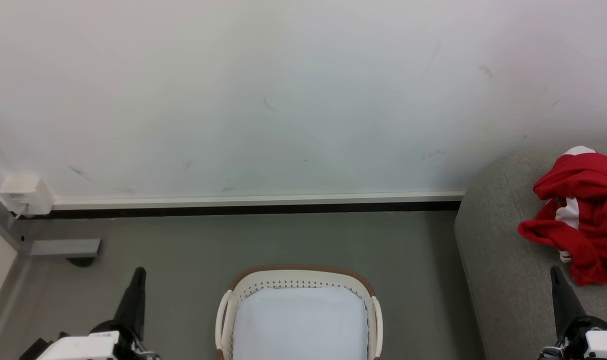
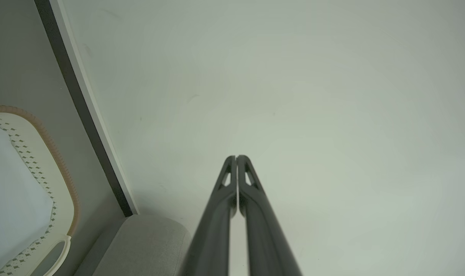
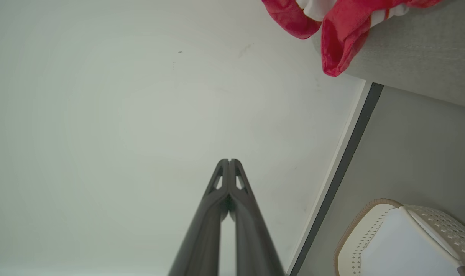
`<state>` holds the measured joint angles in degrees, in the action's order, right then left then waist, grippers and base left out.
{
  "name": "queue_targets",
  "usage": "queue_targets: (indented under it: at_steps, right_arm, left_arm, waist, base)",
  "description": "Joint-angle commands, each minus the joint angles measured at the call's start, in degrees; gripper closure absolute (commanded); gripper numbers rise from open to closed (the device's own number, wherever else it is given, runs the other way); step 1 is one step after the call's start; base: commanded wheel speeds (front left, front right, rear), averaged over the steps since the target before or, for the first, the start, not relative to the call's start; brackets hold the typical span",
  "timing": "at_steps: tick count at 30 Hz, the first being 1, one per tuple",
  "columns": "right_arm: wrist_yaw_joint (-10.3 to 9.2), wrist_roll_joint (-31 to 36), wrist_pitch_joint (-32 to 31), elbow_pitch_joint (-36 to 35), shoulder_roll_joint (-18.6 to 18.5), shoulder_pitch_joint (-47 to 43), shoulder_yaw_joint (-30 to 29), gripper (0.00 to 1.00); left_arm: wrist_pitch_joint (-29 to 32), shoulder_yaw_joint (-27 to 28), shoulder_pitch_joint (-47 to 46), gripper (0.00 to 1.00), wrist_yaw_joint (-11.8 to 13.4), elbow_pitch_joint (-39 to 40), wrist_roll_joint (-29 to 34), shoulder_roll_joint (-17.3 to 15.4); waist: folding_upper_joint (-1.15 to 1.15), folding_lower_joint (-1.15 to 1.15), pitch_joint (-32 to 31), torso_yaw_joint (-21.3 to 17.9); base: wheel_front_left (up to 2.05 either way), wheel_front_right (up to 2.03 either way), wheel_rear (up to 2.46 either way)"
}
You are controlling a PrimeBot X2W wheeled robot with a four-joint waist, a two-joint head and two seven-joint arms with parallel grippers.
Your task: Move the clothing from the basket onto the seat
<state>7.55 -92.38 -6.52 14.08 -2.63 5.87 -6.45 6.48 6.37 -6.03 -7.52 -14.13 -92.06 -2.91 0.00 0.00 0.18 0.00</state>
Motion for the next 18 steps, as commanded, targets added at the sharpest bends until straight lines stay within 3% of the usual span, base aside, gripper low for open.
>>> queue_targets:
  at_steps: [1, 18]
  right_arm:
    - [-0.12, -0.1, -0.2, -0.2, -0.5, 0.7, -0.2, 1.0]
    - [-0.12, -0.1, -0.2, -0.2, -0.5, 0.7, -0.2, 1.0]
  left_arm:
    - [0.1, 0.2, -0.5, 1.0, 0.1, 0.2, -0.8, -0.2]
    - [0.2, 0.2, -0.5, 1.0, 0.1, 0.2, -0.8, -0.1]
  waist:
    - [0.0, 0.0, 0.0, 0.0]
    - [0.0, 0.0, 0.0, 0.0]
  base:
    - [0.0, 0.0, 0.0]
    - [0.0, 0.0, 0.0]
